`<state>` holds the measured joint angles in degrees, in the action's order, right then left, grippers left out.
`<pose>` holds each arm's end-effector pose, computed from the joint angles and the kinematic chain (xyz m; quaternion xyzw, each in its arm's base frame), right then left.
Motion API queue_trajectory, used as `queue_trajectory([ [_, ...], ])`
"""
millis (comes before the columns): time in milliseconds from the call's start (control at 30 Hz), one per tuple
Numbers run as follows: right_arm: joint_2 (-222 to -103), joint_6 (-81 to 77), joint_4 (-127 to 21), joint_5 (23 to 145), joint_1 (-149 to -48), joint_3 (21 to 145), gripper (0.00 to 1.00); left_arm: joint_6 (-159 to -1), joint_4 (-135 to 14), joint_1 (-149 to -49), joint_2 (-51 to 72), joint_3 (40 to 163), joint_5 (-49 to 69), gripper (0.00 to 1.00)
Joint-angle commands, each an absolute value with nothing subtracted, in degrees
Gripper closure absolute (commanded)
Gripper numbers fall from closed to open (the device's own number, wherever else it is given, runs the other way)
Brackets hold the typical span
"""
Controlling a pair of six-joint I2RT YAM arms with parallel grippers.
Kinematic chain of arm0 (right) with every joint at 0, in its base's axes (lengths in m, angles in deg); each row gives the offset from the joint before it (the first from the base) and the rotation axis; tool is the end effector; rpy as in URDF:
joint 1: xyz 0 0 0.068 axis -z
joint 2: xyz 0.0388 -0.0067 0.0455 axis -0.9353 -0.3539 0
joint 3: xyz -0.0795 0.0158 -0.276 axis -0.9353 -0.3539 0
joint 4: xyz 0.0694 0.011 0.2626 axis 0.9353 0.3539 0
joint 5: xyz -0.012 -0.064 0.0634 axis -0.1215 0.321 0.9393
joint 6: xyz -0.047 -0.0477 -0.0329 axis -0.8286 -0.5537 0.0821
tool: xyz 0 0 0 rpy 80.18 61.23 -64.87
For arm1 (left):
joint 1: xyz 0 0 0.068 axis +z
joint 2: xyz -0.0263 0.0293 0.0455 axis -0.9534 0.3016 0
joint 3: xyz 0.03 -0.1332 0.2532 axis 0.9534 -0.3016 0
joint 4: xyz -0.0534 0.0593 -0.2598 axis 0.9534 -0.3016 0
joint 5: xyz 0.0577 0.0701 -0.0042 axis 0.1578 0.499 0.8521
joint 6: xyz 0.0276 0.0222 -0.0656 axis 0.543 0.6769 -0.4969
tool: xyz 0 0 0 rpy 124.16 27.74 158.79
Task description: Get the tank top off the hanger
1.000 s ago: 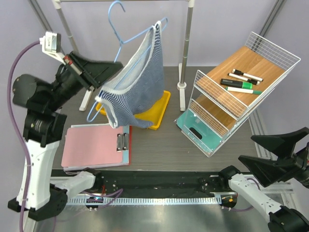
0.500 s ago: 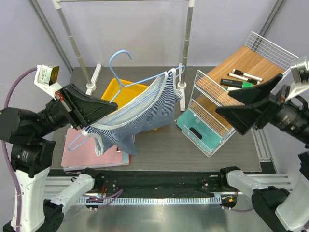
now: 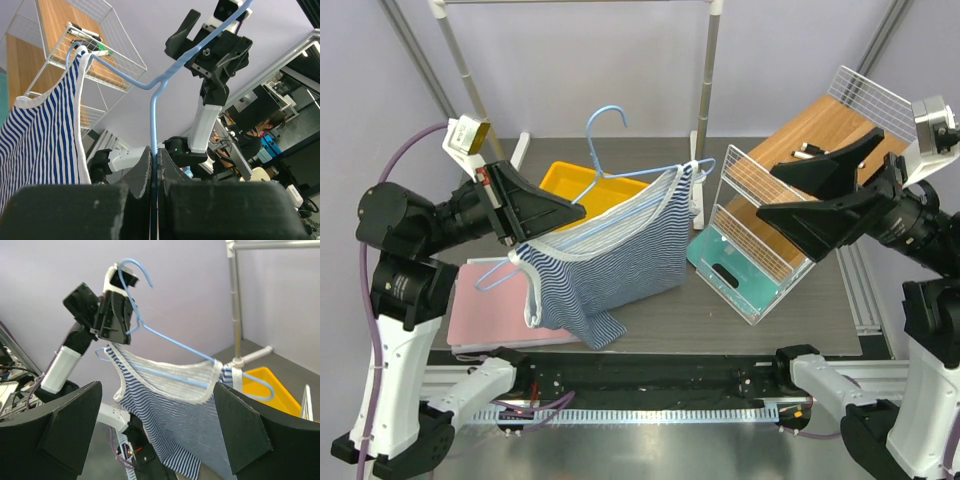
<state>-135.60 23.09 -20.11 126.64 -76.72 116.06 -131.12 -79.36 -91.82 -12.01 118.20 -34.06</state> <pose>0.0586 0.0565 0.6235 -0.2334 0.5774 0.4793 0.6185 0.1064 -0.0899 0.5723 0.1428 0.6153 -0.6730 0.3849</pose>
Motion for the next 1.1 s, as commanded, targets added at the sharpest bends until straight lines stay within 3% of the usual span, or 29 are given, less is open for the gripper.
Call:
queue_trajectory([
  [0,-140.40,36.34,-38.31,134.59,-75.60,117.76,0.02,-131.75,-76.84,-91.61,-11.49,117.56,-37.45,1.00],
  [200,-145.49,40.43,-39.39,133.56,-78.05,119.97,0.05,-132.01,-75.09,-91.52,-11.32,114.40,-35.52,1.00],
  [367,-148.57,30.61,-25.72,127.25,-86.66,121.62,0.08,-132.37,-73.42,-91.87,-10.62,112.90,-35.25,1.00],
  [500,-153.23,21.19,-12.17,118.89,-97.11,131.44,0.09,-132.37,-72.45,-92.49,-10.18,111.58,-35.25,1.00],
  [667,-154.20,18.73,-10.65,112.74,-101.87,130.52,0.09,-132.54,-72.01,-92.66,-10.88,110.09,-34.46,1.00],
  [967,-158.42,12.48,-10.30,85.41,-126.90,128.84,0.10,-133.16,-71.92,-92.75,-11.58,108.86,-34.72,1.00],
  [1067,-159.04,10.11,-12.40,77.06,-130.53,127.53,0.12,-133.16,-72.09,-92.75,-12.19,108.33,-34.99,1.00],
])
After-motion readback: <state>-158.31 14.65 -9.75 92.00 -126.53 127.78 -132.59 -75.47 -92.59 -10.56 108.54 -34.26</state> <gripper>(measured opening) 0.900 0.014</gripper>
